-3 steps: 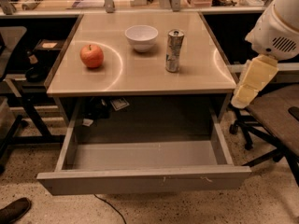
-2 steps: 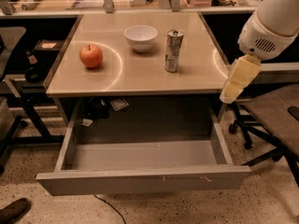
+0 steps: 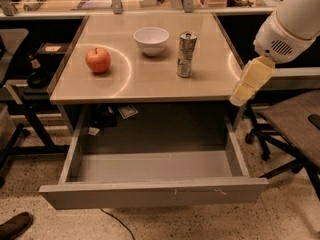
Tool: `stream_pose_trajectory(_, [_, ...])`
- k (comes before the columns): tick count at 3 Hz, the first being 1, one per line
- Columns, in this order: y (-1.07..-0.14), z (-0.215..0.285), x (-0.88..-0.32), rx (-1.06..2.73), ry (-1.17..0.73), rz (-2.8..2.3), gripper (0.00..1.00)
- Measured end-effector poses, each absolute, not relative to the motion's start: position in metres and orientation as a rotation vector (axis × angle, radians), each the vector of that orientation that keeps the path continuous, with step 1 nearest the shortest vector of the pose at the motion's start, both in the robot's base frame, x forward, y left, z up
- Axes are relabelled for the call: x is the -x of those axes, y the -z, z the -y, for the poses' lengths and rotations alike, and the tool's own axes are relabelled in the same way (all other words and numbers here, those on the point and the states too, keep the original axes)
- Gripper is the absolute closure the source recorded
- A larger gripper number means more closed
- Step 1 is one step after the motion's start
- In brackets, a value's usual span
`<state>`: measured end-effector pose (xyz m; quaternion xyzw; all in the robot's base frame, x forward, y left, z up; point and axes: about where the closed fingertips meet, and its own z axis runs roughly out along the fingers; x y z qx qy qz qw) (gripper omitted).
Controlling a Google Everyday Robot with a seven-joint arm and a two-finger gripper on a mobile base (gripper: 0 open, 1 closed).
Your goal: Place redbull can into top drawer
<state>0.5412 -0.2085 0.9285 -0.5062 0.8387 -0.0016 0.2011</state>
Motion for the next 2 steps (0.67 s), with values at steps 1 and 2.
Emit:
stream_pose_trajectory(1, [-0.927, 0.199, -0.575, 1.294, -0.1, -2.311, 0.0])
stream_pose_trajectory(2, [-0.92, 0.181, -0.61, 1.23, -0.204, -2.279, 0.0])
